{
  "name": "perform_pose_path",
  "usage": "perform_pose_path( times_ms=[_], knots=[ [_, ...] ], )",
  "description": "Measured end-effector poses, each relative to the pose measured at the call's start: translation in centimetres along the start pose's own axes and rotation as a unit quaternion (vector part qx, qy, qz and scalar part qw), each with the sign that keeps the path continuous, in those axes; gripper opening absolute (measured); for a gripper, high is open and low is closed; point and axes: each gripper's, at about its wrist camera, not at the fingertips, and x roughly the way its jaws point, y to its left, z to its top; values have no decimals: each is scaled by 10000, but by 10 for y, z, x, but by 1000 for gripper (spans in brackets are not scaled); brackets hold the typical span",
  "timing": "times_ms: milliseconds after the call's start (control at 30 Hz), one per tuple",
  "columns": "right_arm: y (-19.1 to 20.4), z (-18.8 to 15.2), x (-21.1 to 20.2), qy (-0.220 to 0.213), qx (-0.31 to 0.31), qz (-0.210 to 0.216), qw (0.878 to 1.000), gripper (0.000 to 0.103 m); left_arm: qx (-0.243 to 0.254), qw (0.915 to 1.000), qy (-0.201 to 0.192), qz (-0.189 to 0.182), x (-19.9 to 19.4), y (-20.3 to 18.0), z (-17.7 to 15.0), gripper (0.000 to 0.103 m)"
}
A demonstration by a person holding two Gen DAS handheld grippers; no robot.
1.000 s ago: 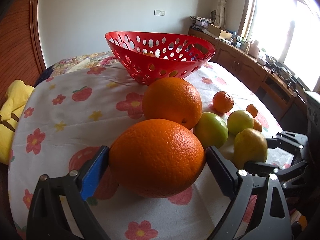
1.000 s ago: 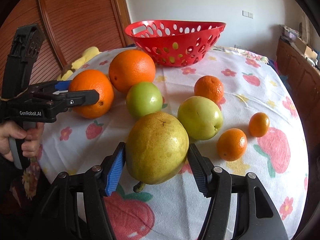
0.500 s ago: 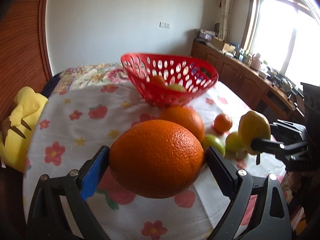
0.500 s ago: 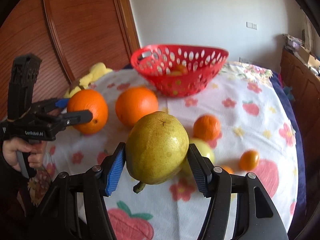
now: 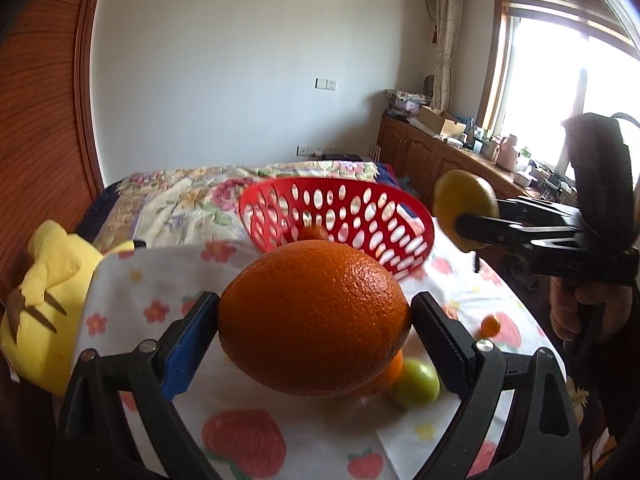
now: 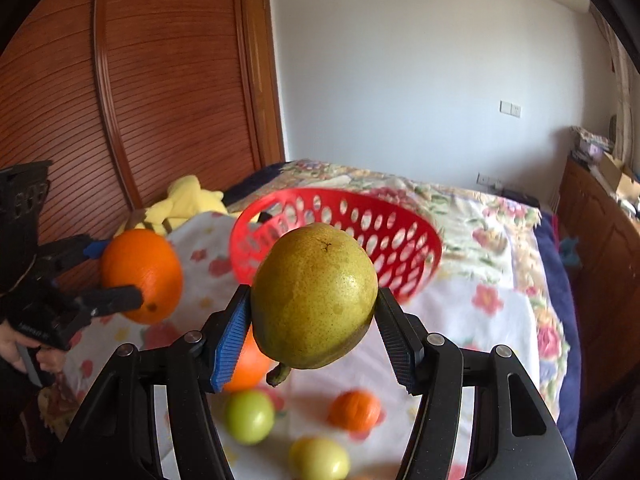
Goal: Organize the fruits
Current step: 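Lift orange and pear over the red basket and open both grippers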
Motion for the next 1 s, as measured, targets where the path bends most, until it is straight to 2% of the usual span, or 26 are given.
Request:
perform_pose_path(
  times_ms=[200, 400, 600, 867, 1000],
  knots=[
    [-18, 24, 50, 274, -66, 54, 9996, 63, 81, 9999, -88, -13, 17, 4, 26, 95],
    [-24, 22, 93, 652, -217, -54, 9976, 63, 125, 9999, -103, -5, 32, 9, 43, 95],
    [-27, 15, 114, 918, -265, -165, 9953, 63, 168, 9998, -58, -13, 47, 5, 52, 95],
    [-31, 8, 127, 1068, -279, -317, 9934, 63, 397, 9992, 23, 106, 68, -5, 59, 95],
    [-33, 5, 128, 1089, -134, -259, 9936, 64, 438, 9989, 91, 137, 77, -6, 62, 95]
  ],
)
